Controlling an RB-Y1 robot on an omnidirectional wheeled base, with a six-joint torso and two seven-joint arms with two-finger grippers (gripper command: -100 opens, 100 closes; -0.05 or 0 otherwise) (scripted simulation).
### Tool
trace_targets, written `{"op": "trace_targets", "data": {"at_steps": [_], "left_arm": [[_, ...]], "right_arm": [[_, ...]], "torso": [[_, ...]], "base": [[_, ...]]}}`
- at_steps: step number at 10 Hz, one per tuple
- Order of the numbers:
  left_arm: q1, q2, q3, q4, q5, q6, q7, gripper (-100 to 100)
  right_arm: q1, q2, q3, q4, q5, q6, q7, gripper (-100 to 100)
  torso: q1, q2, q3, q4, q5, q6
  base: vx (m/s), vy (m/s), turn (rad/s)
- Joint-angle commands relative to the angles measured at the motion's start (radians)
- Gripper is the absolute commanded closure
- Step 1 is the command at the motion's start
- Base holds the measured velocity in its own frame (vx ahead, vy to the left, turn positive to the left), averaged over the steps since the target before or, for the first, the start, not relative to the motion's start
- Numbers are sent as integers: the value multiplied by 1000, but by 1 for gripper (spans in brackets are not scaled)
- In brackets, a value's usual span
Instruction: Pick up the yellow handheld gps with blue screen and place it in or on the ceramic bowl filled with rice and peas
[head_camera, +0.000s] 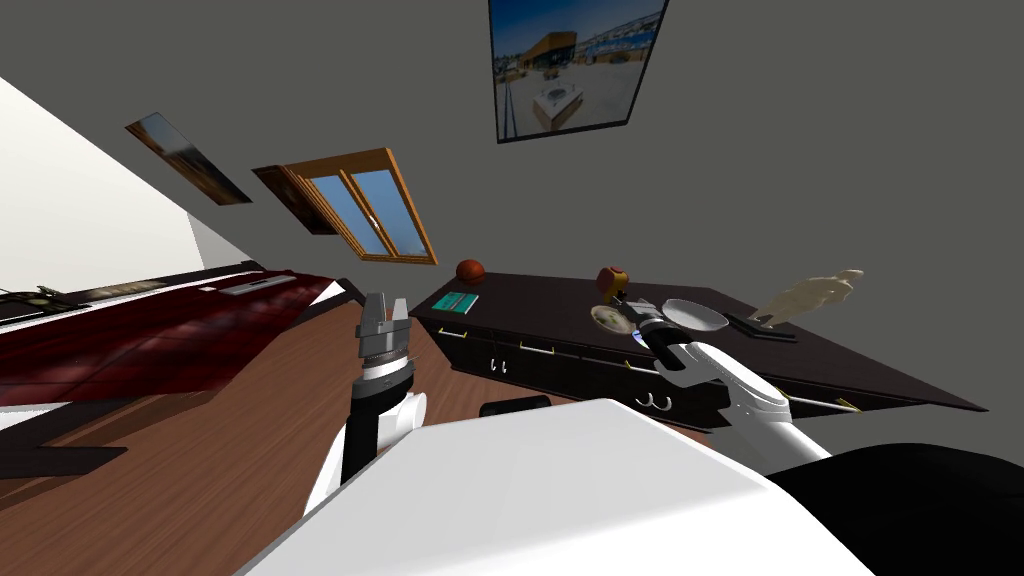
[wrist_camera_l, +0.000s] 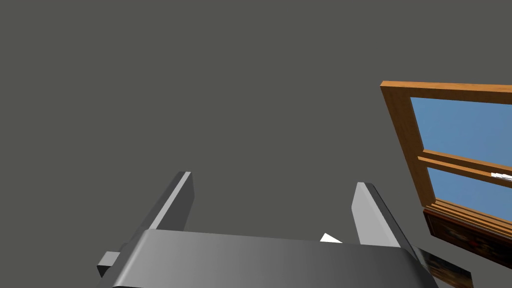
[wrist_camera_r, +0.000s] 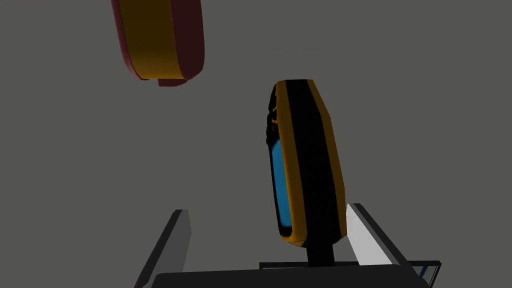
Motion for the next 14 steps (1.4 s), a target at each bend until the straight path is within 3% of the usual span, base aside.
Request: {"op": "trace_targets", "data": {"at_steps": [1, 3, 4, 7, 8, 13, 14], "left_arm": [[0, 0, 0, 0, 0, 0, 0, 0], [0, 0, 0, 0, 0, 0, 0, 0], [0, 0, 0, 0, 0, 0, 0, 0], [0, 0, 0, 0, 0, 0, 0, 0], [0, 0, 0, 0, 0, 0, 0, 0], [0, 0, 0, 0, 0, 0, 0, 0], [0, 0, 0, 0, 0, 0, 0, 0]], "right_arm": [[17, -35, -6, -12, 1, 20, -33, -100], [50, -103, -17, -35, 4, 61, -92, -100], [50, -106, -17, -35, 4, 61, -100, -100], [99, -200, -33, -70, 7, 123, -190, -100], [99, -212, -33, -70, 7, 123, -199, -100], [165, -353, -56, -117, 12, 204, -332, -100], [158, -336, -51, -115, 9, 197, -310, -100]], "torso": [[0, 0, 0, 0, 0, 0], [1, 1, 1, 0, 1, 0], [1, 1, 1, 0, 1, 0], [1, 1, 1, 0, 1, 0], [1, 1, 1, 0, 0, 0], [1, 1, 1, 0, 0, 0], [1, 1, 1, 0, 0, 0]], "base": [[-3, 11, 31], [-5, 26, 35], [-4, 16, 8], [-4, 17, 32], [-4, 16, 13], [-3, 19, 26], [-2, 7, 6]]}}
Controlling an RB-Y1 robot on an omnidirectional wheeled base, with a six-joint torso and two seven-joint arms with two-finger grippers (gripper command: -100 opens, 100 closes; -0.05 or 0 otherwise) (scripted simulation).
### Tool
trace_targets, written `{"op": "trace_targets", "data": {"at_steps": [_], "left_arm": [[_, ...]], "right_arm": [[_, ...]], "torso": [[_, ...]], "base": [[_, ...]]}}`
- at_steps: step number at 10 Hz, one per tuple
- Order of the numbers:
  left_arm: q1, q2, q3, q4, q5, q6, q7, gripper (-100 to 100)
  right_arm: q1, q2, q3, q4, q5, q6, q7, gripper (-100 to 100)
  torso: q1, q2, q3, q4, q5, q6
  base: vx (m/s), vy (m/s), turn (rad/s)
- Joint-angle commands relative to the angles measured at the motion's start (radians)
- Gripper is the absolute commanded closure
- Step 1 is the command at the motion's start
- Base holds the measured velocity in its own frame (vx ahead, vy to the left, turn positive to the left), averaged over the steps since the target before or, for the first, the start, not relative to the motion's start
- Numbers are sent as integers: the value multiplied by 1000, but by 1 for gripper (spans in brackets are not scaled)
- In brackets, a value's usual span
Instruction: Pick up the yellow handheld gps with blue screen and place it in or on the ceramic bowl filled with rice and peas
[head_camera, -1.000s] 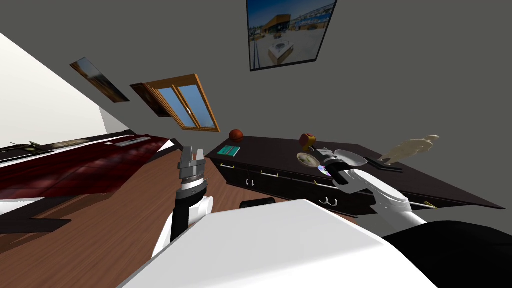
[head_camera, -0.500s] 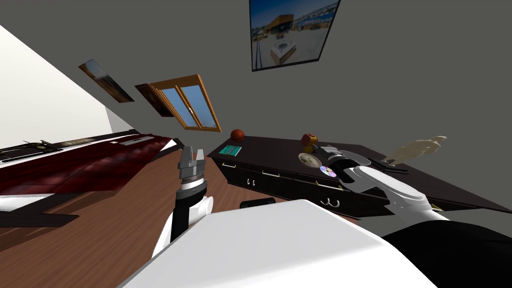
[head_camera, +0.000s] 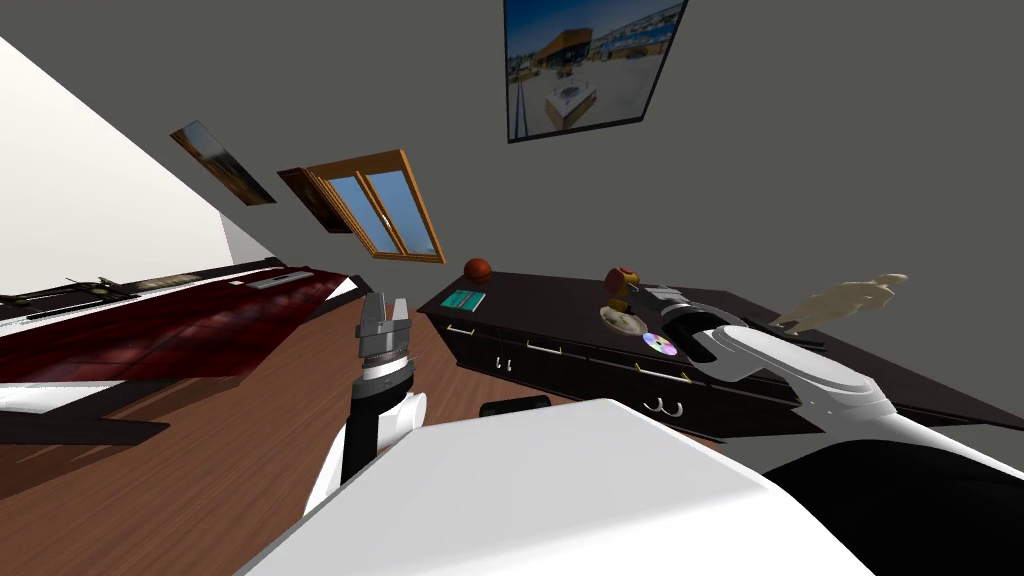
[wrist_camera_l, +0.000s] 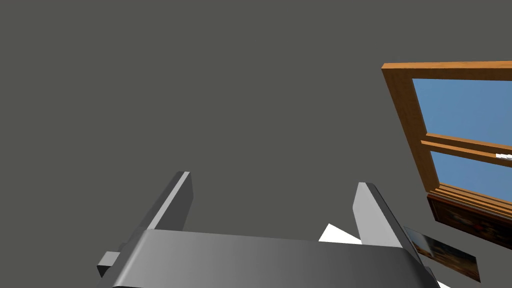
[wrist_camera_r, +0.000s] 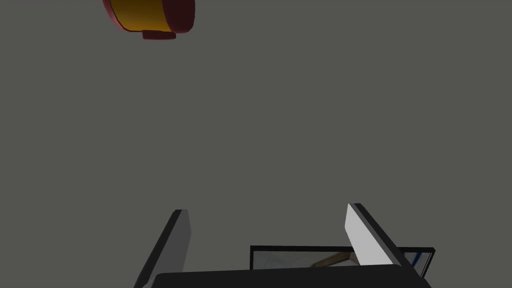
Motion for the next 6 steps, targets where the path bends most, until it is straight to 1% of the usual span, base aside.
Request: {"op": "trace_targets", "data": {"at_steps": [1, 6], "left_arm": [[0, 0, 0, 0, 0, 0, 0, 0], [0, 0, 0, 0, 0, 0, 0, 0]], "right_arm": [[0, 0, 0, 0, 0, 0, 0, 0], [0, 0, 0, 0, 0, 0, 0, 0]], "torso": [[0, 0, 0, 0, 0, 0], [-1, 0, 0, 0, 0, 0]], "base": [[0, 0, 0], [0, 0, 0]]}}
